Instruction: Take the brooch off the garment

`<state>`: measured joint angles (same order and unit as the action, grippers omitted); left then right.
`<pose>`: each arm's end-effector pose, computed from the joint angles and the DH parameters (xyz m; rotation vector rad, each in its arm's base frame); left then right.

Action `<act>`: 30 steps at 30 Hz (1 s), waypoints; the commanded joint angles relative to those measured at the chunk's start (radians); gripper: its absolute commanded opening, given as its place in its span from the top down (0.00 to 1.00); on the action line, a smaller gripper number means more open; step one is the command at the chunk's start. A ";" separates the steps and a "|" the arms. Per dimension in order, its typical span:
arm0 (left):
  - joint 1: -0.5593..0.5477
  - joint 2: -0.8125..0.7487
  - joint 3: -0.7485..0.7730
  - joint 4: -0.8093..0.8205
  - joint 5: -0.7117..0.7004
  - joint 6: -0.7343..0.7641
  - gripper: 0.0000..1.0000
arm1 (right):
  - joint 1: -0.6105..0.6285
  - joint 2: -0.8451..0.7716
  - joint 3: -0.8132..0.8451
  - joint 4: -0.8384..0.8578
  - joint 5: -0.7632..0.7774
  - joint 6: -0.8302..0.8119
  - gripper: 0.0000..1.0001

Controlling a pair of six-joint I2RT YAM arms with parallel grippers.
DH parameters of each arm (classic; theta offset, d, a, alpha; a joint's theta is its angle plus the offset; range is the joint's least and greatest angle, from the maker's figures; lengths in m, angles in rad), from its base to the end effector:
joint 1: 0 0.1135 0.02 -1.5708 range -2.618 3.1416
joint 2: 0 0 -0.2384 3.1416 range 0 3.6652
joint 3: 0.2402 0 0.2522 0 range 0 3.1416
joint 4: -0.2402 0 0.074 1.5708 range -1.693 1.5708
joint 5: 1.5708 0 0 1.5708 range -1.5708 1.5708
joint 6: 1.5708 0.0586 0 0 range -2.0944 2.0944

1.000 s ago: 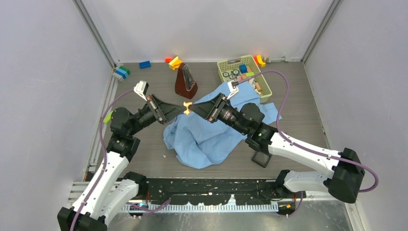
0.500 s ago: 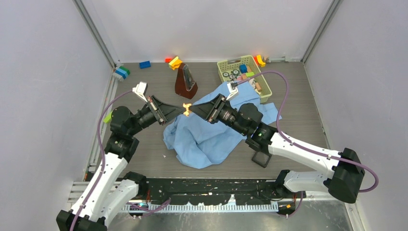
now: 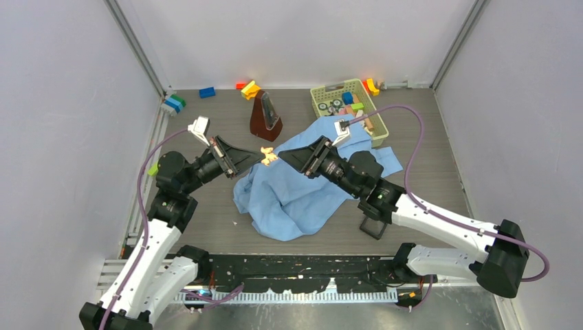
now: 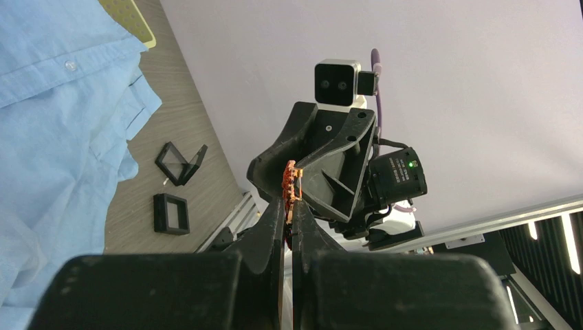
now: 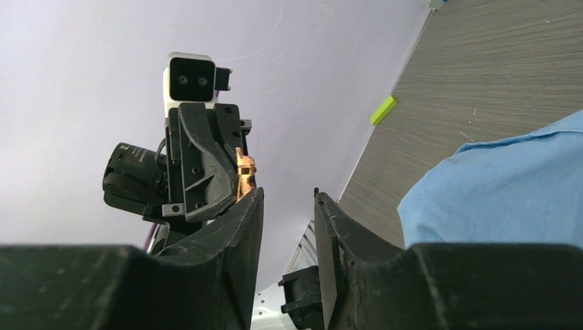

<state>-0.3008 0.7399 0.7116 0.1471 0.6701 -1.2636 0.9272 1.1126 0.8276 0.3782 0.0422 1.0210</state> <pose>0.1894 -0.0969 0.3415 -0.1876 1.7368 -1.6929 0.1811 0.2373 0.3284 0.1178 1.6784 1.5076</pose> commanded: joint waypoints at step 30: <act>-0.001 -0.032 0.041 -0.017 0.003 0.080 1.00 | -0.005 0.069 0.085 0.015 -0.089 -0.024 0.55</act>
<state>-0.3008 0.7326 0.7155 0.1390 0.6693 -1.2259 0.9226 1.2106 0.8886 0.4160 -0.1196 0.9985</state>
